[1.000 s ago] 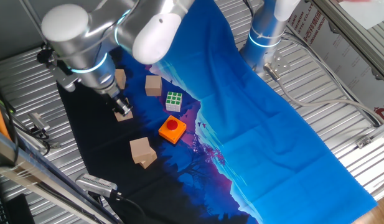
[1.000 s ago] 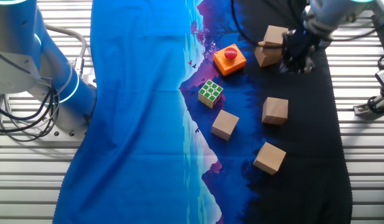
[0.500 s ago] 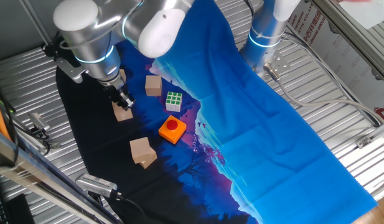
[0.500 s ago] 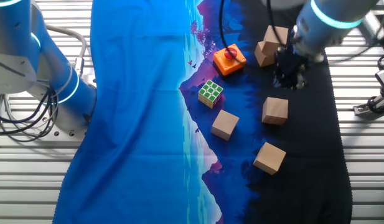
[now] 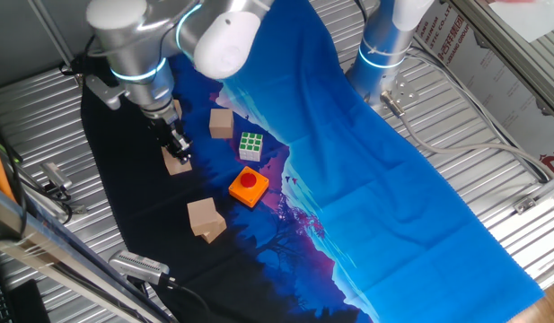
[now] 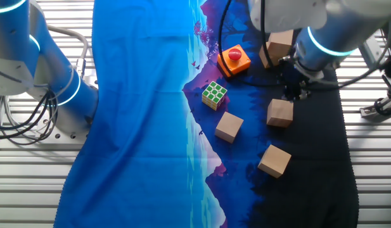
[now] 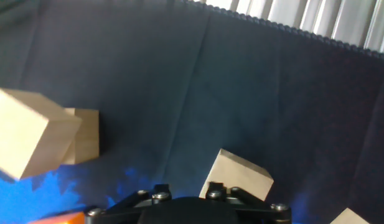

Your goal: Stack the blocks in a vertical line of five

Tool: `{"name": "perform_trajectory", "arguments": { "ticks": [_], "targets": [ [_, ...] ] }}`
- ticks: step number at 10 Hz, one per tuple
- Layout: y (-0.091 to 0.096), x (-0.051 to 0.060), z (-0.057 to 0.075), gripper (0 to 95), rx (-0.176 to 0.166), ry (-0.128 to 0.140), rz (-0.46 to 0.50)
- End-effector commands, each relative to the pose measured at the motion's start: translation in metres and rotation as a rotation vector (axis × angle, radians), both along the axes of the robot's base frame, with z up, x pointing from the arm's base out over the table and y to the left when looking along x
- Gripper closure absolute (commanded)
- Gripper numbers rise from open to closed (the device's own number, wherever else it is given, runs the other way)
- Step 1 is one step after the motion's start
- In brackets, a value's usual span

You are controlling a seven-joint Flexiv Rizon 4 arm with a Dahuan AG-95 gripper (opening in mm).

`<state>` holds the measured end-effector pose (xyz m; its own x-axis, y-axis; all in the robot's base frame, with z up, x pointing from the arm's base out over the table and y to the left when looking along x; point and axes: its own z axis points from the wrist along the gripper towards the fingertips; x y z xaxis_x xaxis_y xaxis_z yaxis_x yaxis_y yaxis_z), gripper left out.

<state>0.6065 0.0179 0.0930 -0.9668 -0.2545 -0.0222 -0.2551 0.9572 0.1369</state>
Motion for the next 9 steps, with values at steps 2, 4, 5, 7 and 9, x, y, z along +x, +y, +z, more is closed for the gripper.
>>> {"name": "perform_trajectory", "arguments": {
  "ticks": [2, 4, 5, 7, 9],
  "targets": [
    [-0.003, 0.007, -0.002, 0.0, -0.053, 0.019, -0.128],
    [-0.011, 0.015, -0.006, 0.0, -0.086, 0.019, -0.13],
    [-0.017, 0.018, -0.008, 0.0, -0.088, 0.019, -0.13],
    [-0.025, 0.022, -0.01, 0.0, -0.09, 0.027, -0.171],
    [-0.025, 0.023, -0.014, 0.0, -0.103, 0.032, -0.23]
  ]
}}
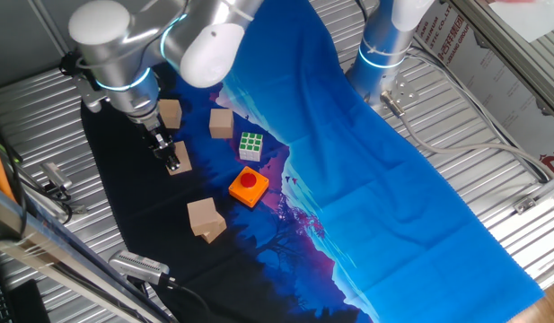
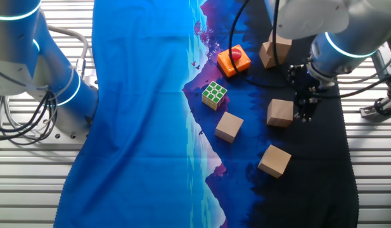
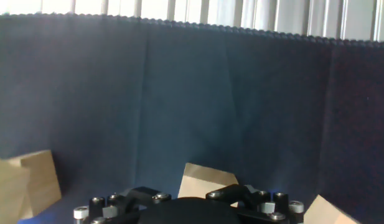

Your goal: Stack the blocks in a vertical line of five

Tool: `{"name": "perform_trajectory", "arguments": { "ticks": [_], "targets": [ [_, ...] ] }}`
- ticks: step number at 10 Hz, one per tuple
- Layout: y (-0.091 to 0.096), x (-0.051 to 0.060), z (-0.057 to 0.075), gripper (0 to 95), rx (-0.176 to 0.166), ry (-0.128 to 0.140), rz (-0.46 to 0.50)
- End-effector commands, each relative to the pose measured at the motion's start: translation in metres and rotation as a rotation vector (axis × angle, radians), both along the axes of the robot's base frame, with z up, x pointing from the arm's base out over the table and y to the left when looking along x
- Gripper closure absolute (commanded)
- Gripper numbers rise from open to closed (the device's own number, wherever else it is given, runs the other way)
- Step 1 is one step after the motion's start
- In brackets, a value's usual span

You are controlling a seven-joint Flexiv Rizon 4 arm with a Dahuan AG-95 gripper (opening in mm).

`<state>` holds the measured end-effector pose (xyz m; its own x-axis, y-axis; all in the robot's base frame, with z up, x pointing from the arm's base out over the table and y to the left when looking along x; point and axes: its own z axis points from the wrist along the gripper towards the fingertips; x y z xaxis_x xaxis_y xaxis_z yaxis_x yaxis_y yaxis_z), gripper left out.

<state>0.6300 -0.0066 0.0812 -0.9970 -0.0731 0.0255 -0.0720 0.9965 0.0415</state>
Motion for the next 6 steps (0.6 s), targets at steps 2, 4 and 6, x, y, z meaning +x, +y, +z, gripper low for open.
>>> {"name": "perform_trajectory", "arguments": {
  "ticks": [2, 4, 6],
  "targets": [
    [-0.0015, 0.0003, -0.0104, 19.0, 0.001, 0.02, -0.199],
    [-0.002, -0.0033, -0.0156, 19.0, 0.002, 0.027, -0.297],
    [-0.0022, -0.0057, -0.017, 19.0, 0.003, 0.029, -0.328]
  ]
}}
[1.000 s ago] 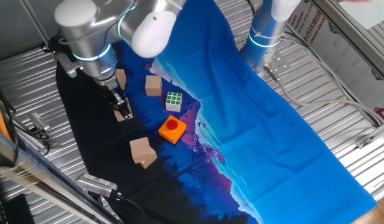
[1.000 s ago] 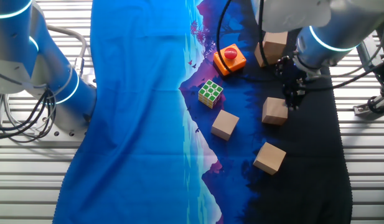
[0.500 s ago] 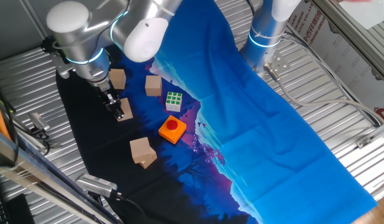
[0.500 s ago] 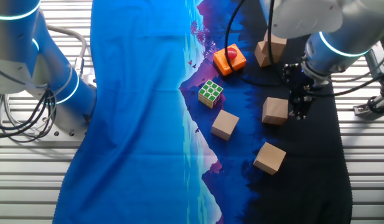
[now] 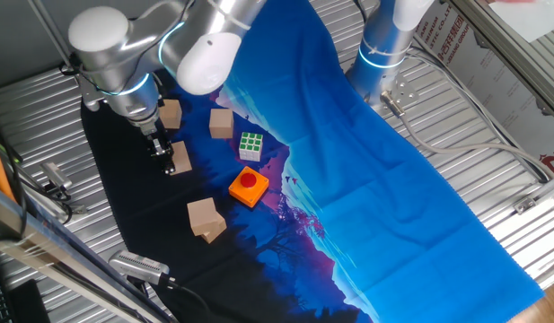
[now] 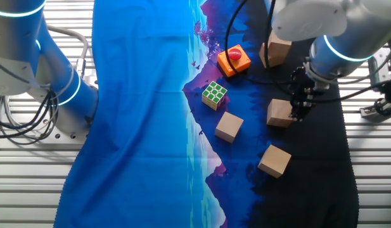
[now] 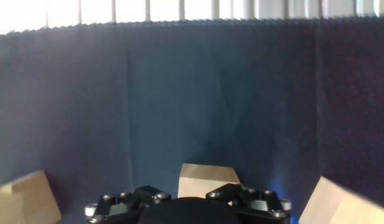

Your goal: Stack the blocks in a vertical line of five

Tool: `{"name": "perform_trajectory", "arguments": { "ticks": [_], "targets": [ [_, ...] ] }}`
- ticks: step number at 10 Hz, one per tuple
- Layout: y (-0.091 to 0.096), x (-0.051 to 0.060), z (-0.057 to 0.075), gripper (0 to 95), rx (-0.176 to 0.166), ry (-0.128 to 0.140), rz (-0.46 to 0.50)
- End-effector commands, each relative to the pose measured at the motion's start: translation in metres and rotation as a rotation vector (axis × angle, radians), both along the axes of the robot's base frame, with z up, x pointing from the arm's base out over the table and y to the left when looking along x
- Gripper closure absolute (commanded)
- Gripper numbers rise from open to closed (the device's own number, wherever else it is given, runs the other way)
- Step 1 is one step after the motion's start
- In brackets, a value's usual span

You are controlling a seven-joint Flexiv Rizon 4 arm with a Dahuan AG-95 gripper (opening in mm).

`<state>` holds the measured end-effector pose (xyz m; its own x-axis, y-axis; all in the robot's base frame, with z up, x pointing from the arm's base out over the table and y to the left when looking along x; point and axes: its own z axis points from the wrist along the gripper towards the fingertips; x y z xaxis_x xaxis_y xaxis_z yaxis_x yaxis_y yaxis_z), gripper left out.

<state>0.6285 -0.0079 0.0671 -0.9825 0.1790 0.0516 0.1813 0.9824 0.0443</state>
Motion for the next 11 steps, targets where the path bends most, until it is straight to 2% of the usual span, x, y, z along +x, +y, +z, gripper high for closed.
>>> {"name": "perform_trajectory", "arguments": {
  "ticks": [1, 5, 11],
  "targets": [
    [-0.001, -0.006, -0.003, 19.0, -0.008, 0.004, -0.074],
    [-0.001, -0.017, -0.007, 19.0, -0.006, 0.005, -0.074],
    [-0.001, -0.014, -0.006, 19.0, 0.006, 0.01, -0.049]
  ]
}}
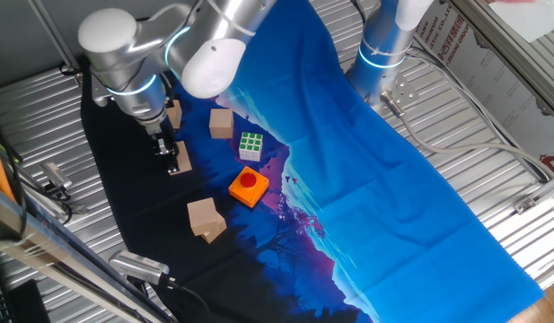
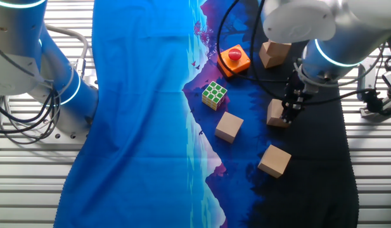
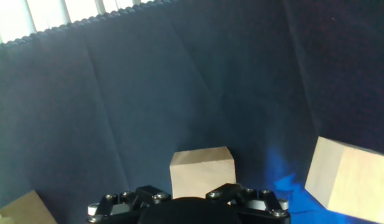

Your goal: Stack the blocks in a vertical line of five

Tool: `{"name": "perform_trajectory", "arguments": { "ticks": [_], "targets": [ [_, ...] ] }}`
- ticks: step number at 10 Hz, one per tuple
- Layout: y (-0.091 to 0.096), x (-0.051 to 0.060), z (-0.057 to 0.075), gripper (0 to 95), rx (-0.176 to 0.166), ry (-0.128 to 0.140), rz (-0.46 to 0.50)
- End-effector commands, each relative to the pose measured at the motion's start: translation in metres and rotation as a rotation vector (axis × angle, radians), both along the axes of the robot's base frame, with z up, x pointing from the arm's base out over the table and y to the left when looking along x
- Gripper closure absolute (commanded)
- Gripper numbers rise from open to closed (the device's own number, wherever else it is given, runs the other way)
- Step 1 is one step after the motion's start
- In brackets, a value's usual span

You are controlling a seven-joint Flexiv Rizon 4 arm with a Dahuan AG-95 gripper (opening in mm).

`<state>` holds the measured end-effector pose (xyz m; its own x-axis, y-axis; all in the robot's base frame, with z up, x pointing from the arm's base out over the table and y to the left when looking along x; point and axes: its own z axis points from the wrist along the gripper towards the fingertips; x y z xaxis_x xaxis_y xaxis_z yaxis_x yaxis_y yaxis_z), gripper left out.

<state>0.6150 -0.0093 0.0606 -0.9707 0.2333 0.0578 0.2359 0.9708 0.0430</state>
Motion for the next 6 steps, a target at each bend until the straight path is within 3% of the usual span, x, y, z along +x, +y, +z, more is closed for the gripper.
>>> {"name": "perform_trajectory", "arguments": {
  "ticks": [1, 2, 3, 4, 5, 6],
  "targets": [
    [0.0, -0.0007, 0.0005, 19.0, 0.025, 0.007, 0.029],
    [0.0, -0.0007, 0.0005, 57.0, 0.037, 0.024, 0.051],
    [0.0, -0.0007, 0.0005, 95.0, 0.054, 0.068, 0.07],
    [0.0, -0.0007, 0.0005, 95.0, 0.059, 0.098, 0.076],
    [0.0, -0.0007, 0.0005, 95.0, 0.042, 0.132, 0.082],
    [0.0, -0.0007, 0.0005, 95.0, -0.031, 0.161, 0.127]
  ]
}}
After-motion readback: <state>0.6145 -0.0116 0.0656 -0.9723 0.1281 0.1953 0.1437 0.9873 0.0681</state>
